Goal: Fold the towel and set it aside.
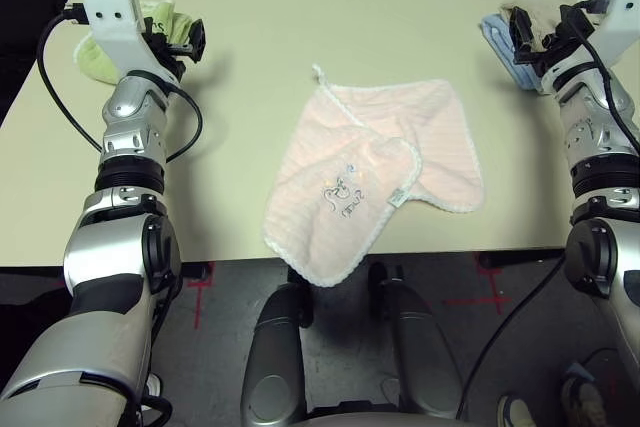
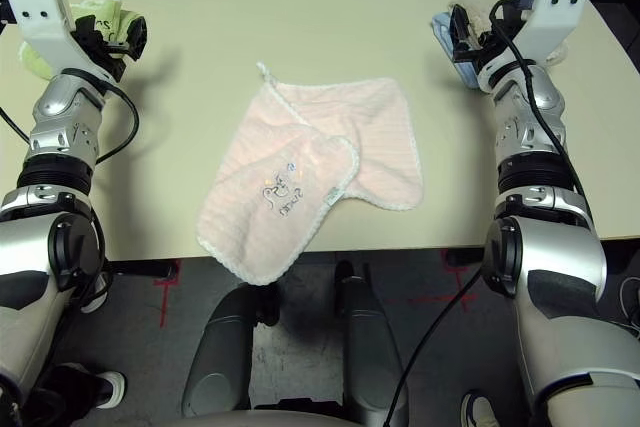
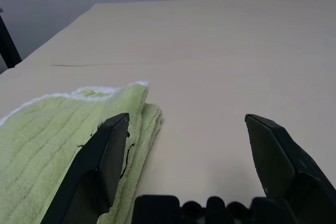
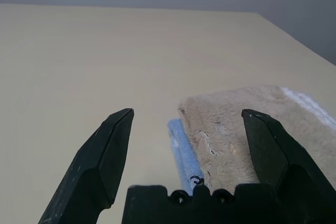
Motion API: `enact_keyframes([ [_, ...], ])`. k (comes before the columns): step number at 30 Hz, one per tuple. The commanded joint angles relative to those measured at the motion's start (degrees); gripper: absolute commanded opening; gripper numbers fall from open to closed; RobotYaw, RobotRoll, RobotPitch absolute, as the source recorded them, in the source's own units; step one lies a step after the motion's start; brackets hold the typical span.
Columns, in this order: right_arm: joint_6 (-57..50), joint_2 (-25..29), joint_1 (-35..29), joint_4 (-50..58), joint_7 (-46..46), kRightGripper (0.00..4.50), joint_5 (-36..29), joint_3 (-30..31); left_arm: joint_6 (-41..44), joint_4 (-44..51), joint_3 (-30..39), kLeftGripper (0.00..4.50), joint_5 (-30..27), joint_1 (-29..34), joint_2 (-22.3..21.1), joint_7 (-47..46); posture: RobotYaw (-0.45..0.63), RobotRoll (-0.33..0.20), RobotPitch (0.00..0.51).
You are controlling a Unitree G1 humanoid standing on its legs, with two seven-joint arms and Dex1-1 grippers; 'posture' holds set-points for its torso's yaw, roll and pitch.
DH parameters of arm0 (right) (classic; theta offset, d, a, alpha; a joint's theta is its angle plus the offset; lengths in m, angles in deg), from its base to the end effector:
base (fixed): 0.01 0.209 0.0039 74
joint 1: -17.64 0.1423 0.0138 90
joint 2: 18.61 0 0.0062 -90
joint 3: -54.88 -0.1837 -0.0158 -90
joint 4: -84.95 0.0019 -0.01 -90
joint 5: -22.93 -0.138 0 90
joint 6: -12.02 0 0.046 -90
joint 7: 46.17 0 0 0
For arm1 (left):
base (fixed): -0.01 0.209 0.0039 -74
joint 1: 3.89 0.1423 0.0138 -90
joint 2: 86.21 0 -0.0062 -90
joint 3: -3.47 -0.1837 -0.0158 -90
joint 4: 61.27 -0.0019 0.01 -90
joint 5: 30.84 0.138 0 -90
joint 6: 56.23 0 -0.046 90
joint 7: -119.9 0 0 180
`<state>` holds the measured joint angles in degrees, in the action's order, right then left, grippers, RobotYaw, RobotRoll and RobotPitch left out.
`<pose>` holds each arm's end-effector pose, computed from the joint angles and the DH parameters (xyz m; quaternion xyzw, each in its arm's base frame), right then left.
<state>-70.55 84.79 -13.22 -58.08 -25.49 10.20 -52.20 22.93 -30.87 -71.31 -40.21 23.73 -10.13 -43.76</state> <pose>0.3445 -0.2720 0.2165 -0.0118 -0.1757 0.0202 0.9842 0.3502 0.2690 0.2181 0.0388 -0.1648 0.0152 0.9854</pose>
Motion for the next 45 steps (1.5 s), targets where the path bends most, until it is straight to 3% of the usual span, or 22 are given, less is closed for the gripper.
enact_keyframes([
  [1,0.0,-0.1,-2.0,2.0,0.2,4.48,-0.8,-0.7,-0.6,-1.1,0.2,4.5,0.1,-0.4,0.3,-0.4,0.0,0.0,0.282],
  [13,-1.5,-1.6,-3.3,6.3,-1.9,4.48,-0.6,-0.1,-1.7,-0.5,0.6,4.5,-0.2,0.7,-1.0,1.5,0.02,0.0,0.291],
  [23,-2.8,-2.0,-1.5,5.1,-0.6,4.48,-0.4,0.8,-3.1,-4.2,0.5,4.5,-0.2,-1.2,-1.4,5.5,0.03,0.0,0.328],
  [25,-2.8,-1.3,-1.2,4.4,0.6,4.48,-0.1,1.0,-2.7,-4.7,0.5,4.5,-0.9,-1.7,-1.5,9.4,0.03,0.0,0.336],
  [29,-1.3,1.1,-0.3,3.8,6.7,4.48,-0.5,1.1,9.8,-3.4,-0.3,4.5,-7.6,-4.7,-2.1,41.0,0.07,0.0,0.357],
  [32,-2.7,3.3,-1.3,5.7,11.5,4.48,-2.4,0.1,15.7,-2.4,-6.1,4.5,-5.1,-6.9,-3.4,56.6,0.06,0.0,0.367],
  [35,-3.8,4.5,-1.2,5.2,17.1,4.48,-2.4,1.5,14.4,-3.5,-11.9,4.5,-0.9,-8.4,-5.7,68.6,0.05,0.0,0.373],
  [39,-5.5,6.5,1.6,2.4,24.2,4.48,0.5,5.3,11.7,-3.4,-15.8,4.5,-1.1,-8.4,-6.5,75.6,0.02,0.0,0.37],
  [45,-16.7,8.6,8.8,-3.0,37.3,4.48,1.6,10.0,4.0,-4.0,-20.0,4.5,-1.7,-7.4,-6.5,76.2,0.0,0.0,0.376],
])
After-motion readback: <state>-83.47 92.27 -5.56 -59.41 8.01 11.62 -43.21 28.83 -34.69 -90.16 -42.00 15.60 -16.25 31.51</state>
